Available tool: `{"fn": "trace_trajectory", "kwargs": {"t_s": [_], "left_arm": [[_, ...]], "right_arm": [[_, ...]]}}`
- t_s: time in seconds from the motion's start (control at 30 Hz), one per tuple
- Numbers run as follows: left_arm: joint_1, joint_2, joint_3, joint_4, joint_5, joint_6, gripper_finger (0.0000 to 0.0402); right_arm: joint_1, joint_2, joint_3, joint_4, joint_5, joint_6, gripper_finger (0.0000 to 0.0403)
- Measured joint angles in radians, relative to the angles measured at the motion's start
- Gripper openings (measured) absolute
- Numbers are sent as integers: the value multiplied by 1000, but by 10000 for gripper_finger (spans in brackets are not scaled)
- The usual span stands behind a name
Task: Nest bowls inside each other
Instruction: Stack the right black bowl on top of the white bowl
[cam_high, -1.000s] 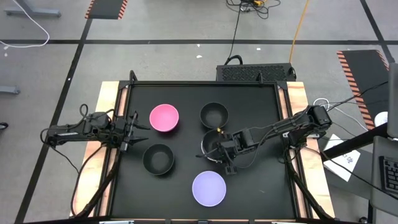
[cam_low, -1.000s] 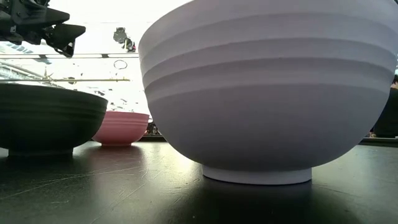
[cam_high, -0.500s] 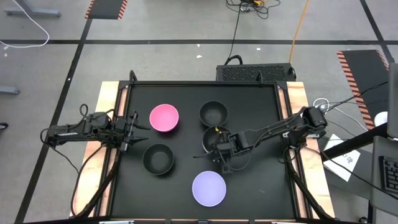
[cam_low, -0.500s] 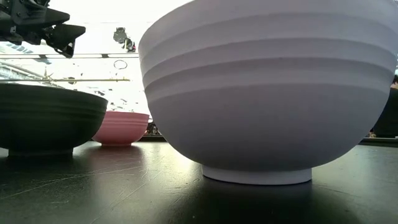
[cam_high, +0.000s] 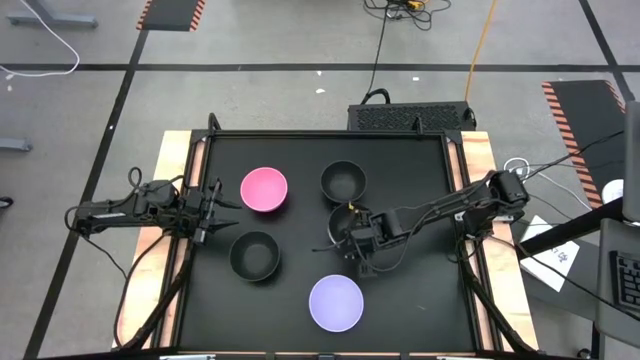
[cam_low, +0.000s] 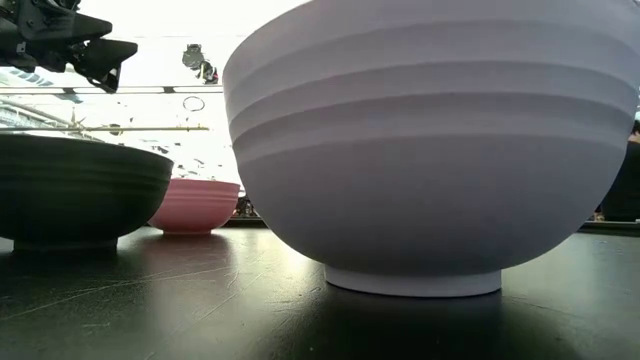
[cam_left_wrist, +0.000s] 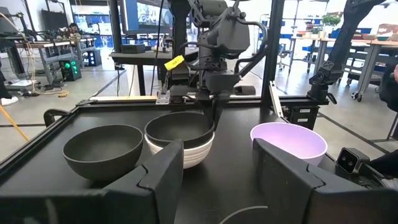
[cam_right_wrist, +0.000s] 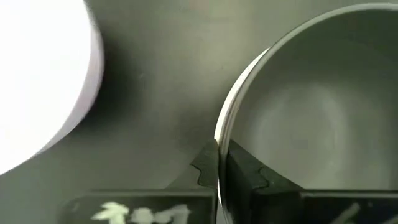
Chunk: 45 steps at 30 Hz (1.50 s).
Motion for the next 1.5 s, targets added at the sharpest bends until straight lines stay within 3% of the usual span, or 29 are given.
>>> {"fn": "trace_trajectory", "kwargs": {"t_s": [1.5], "left_arm": [[0,0,0,-5,0,0,196]], "right_arm": [[1,12,3,14,28,83,0]]}}
